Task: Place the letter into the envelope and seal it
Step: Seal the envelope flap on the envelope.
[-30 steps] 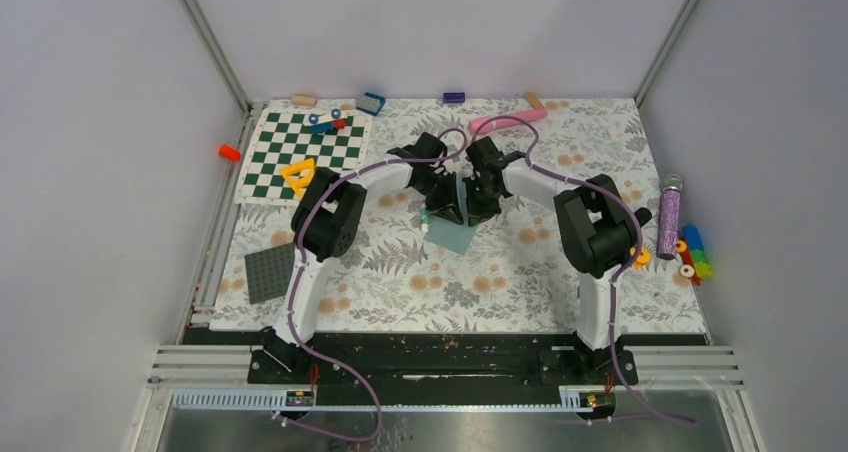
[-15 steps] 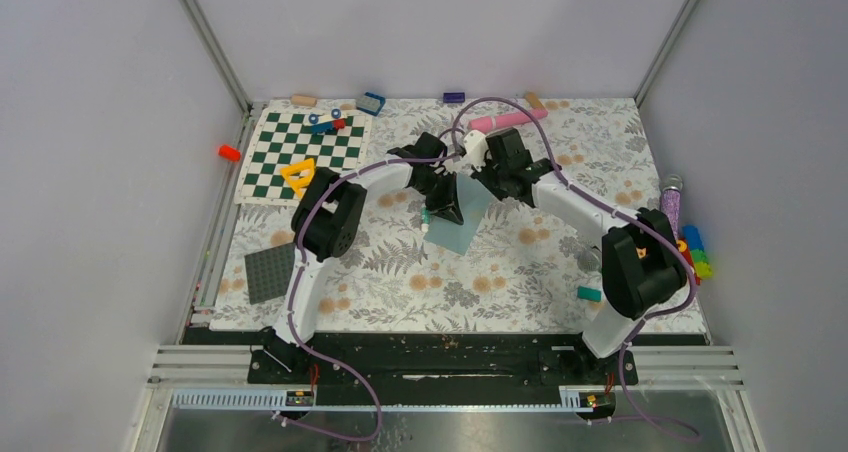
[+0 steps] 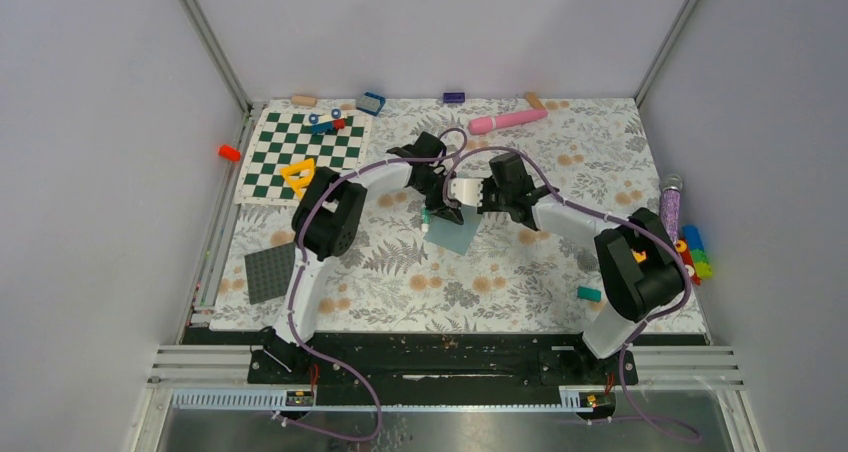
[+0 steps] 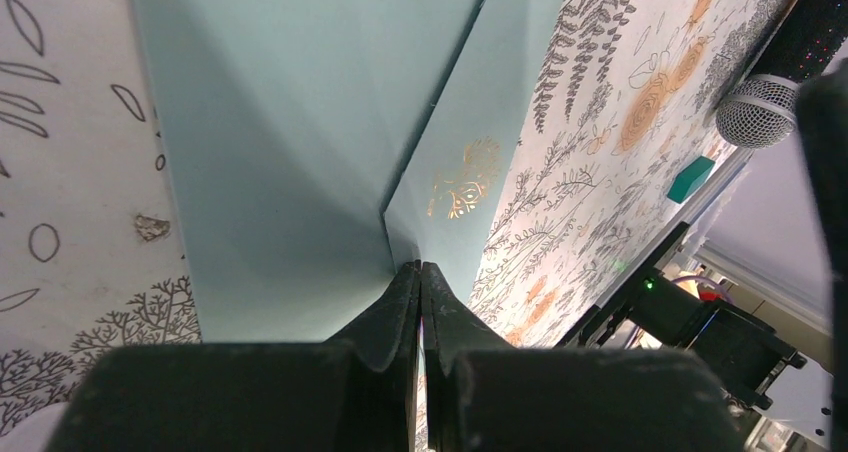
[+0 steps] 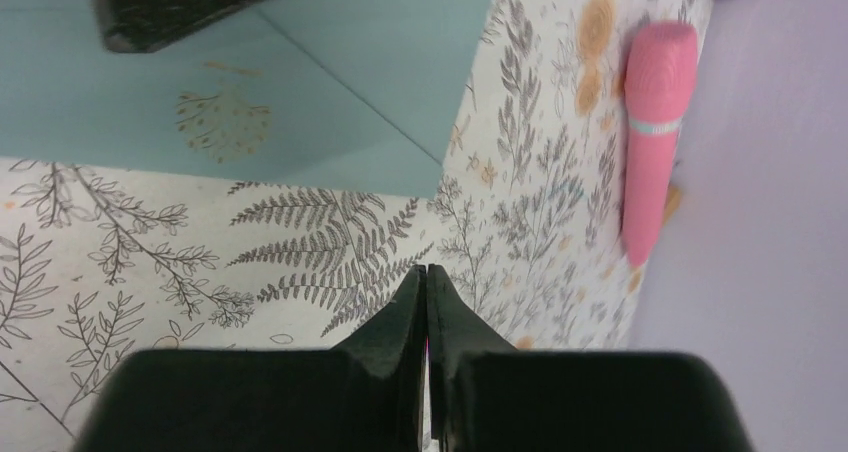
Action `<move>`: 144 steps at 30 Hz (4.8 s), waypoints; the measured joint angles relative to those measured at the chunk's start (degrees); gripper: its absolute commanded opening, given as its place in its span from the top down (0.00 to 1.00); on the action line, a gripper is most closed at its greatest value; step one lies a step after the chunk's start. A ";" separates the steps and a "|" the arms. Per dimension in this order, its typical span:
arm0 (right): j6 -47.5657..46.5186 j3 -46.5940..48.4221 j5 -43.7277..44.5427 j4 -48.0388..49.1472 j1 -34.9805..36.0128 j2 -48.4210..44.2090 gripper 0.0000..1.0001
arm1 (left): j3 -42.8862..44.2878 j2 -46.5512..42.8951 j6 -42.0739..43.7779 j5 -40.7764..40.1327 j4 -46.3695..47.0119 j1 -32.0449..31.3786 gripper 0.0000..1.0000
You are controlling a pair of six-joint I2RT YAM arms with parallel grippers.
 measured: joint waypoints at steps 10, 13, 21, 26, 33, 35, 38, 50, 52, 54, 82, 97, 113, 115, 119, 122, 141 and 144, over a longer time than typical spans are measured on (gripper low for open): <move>-20.02 -18.80 -12.55 32.09 0.83 3.43 1.00 | 1.49 1.29 0.50 2.40 -1.14 0.46 1.00; -24.13 -24.68 -17.22 42.91 0.83 7.45 1.00 | 1.60 1.40 0.57 2.69 -1.27 0.55 1.00; -25.83 -25.59 -25.53 51.32 0.74 7.85 1.00 | 1.68 1.42 0.74 2.73 -1.38 0.55 1.00; -27.30 -25.75 -27.65 50.80 0.07 7.87 1.00 | 1.73 1.44 0.74 2.75 -1.40 0.59 1.00; -27.87 -21.03 -27.36 43.91 -3.08 9.66 1.00 | 1.70 1.46 0.74 2.84 -1.40 0.72 1.00; -28.44 -19.54 -26.97 42.14 -3.65 10.21 1.00 | 1.73 1.49 0.74 2.91 -1.40 0.74 1.00; -29.22 -18.71 -26.99 39.87 -3.96 10.49 1.00 | 1.73 1.49 0.74 2.97 -1.38 0.76 1.00; -30.67 -19.28 -27.06 32.50 -2.36 7.98 1.00 | 1.73 1.53 0.96 3.26 -1.33 0.76 1.00; -30.29 -19.28 -26.93 32.09 -1.25 7.78 1.00 | 1.73 1.55 1.01 3.30 -1.33 0.76 1.00; -29.81 -19.21 -26.51 32.15 -0.20 7.78 1.00 | 1.73 1.60 1.07 3.43 -1.31 0.76 1.00; -32.33 -8.63 -20.90 25.31 -3.04 13.51 1.00 | 1.73 1.70 1.14 3.93 -1.16 0.81 1.00; -28.68 -13.90 -21.11 27.63 0.98 9.79 1.00 | 1.73 1.70 1.14 3.93 -1.18 0.81 1.00; -26.36 -11.50 -19.43 16.79 1.95 6.91 1.00 | 1.73 1.70 1.14 3.91 -1.18 0.81 1.00; -26.27 -10.62 -18.21 16.00 1.92 7.39 1.00 | 1.73 1.70 1.14 3.93 -1.18 0.81 1.00; -26.62 -8.52 -15.89 17.79 1.68 9.88 1.00 | 1.73 1.70 1.16 3.91 -1.18 0.81 1.00; -26.77 -7.45 -14.88 18.58 1.29 11.10 1.00 | 1.73 1.70 1.16 3.93 -1.18 0.81 1.00; -27.06 -10.10 -14.97 14.97 0.00 7.45 1.00 | 1.73 1.70 1.33 3.93 -1.18 0.81 1.00; -27.06 -10.10 -14.97 15.02 0.31 7.50 1.00 | 1.73 1.70 1.33 3.93 -1.18 0.81 1.00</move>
